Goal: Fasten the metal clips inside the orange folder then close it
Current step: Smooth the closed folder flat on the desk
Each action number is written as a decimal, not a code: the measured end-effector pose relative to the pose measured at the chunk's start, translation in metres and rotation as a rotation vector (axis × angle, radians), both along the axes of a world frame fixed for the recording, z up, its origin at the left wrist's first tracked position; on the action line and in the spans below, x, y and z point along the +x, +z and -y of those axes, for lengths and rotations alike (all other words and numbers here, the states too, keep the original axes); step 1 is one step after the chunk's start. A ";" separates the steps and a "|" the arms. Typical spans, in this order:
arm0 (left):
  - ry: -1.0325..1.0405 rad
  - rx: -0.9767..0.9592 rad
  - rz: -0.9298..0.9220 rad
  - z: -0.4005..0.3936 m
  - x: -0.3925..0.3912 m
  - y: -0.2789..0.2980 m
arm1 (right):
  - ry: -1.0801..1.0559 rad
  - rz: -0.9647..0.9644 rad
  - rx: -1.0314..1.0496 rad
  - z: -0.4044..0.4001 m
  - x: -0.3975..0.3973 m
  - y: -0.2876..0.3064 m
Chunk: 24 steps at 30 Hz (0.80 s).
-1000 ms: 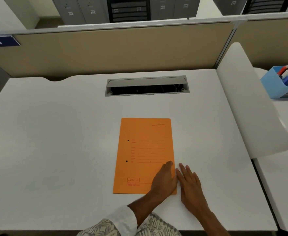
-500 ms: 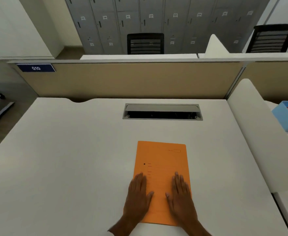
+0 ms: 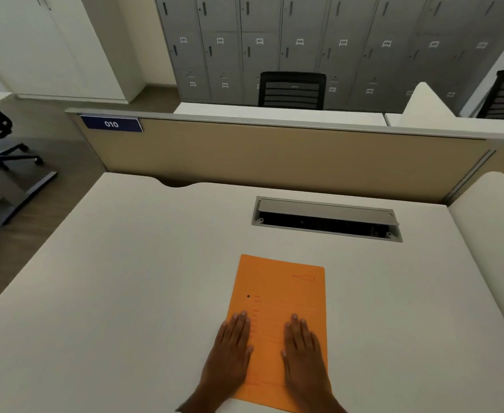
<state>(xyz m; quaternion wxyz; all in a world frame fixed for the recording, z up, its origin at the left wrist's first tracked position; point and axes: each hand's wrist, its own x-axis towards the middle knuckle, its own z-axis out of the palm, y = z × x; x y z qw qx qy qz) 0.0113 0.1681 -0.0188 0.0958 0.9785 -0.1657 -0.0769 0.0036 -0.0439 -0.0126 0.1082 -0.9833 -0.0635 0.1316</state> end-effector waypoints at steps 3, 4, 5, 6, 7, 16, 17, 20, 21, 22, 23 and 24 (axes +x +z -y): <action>0.038 0.017 0.007 -0.035 0.012 -0.001 | 0.069 0.009 0.034 -0.029 0.018 -0.003; 0.054 0.024 0.008 -0.047 0.016 0.000 | 0.101 0.017 0.044 -0.038 0.025 -0.005; 0.069 0.027 0.013 -0.059 0.021 0.002 | 0.135 0.025 0.053 -0.047 0.031 -0.007; 0.080 0.034 0.021 -0.071 0.026 0.003 | 0.166 0.024 0.068 -0.055 0.037 -0.009; 0.091 0.043 0.030 -0.082 0.031 0.004 | 0.192 0.019 0.091 -0.064 0.045 -0.011; 0.153 0.083 0.059 -0.162 0.079 -0.001 | 0.340 -0.008 0.153 -0.130 0.110 -0.019; 0.148 0.086 0.064 -0.168 0.084 -0.002 | 0.362 -0.011 0.144 -0.132 0.118 -0.018; 0.128 0.102 0.071 -0.185 0.105 -0.004 | 0.407 -0.016 0.104 -0.136 0.139 -0.017; 0.119 0.107 0.075 -0.188 0.111 -0.004 | 0.417 -0.020 0.091 -0.138 0.145 -0.016; 0.111 0.111 0.076 -0.191 0.118 -0.004 | 0.420 -0.027 0.082 -0.139 0.151 -0.016; 0.105 0.114 0.075 -0.192 0.125 -0.005 | 0.417 -0.030 0.078 -0.141 0.156 -0.017; 0.101 0.116 0.077 -0.194 0.131 -0.005 | 0.414 -0.032 0.077 -0.142 0.162 -0.018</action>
